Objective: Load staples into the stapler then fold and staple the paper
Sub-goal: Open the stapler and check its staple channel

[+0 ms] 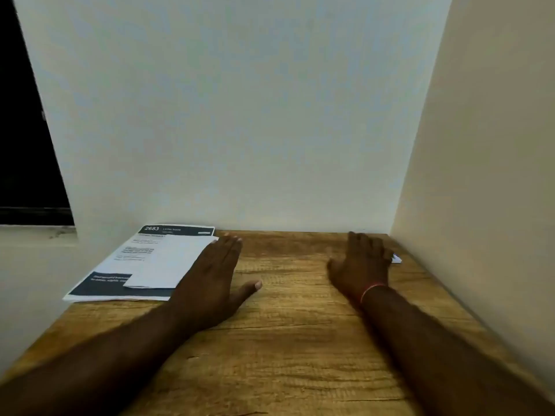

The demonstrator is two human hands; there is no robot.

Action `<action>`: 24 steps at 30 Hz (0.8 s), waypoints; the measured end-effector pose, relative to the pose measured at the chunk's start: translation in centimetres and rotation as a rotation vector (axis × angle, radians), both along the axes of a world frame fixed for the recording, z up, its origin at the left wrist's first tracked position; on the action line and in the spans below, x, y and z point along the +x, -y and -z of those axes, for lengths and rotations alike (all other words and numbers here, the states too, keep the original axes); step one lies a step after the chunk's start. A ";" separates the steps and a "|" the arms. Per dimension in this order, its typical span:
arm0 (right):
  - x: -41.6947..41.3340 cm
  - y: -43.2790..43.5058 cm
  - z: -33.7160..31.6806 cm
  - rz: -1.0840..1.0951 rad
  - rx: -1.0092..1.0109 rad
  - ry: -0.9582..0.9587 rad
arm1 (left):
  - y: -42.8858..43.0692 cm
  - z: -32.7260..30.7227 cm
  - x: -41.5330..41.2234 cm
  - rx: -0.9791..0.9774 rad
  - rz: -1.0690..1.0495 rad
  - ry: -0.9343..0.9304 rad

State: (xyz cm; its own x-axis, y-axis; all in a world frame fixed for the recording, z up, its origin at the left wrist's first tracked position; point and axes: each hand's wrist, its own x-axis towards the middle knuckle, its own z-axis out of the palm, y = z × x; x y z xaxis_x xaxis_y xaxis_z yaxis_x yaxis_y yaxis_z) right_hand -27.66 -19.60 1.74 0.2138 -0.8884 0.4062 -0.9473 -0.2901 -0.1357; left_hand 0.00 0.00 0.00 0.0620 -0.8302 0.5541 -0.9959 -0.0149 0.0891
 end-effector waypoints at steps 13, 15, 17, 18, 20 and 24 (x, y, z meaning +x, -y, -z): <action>-1.1 4.2 0.5 0.014 0.061 0.099 | 1.8 0.7 -0.1 -0.091 0.110 0.014; 0.8 3.0 0.9 -0.169 0.044 0.201 | 2.2 0.5 -0.3 -0.062 0.113 -0.048; 2.9 0.9 1.2 -0.330 0.024 0.333 | 2.9 0.2 -0.8 -0.019 0.098 -0.151; 3.9 -0.2 1.3 -0.391 0.015 0.395 | 3.3 -0.1 -1.1 -0.004 0.093 -0.208; 5.8 -2.3 1.6 -0.492 0.012 0.488 | 4.0 -0.5 -1.2 -0.015 0.112 -0.351; 8.5 -5.6 1.3 -0.647 0.058 0.690 | 4.7 -1.1 -0.6 -0.160 0.174 -0.902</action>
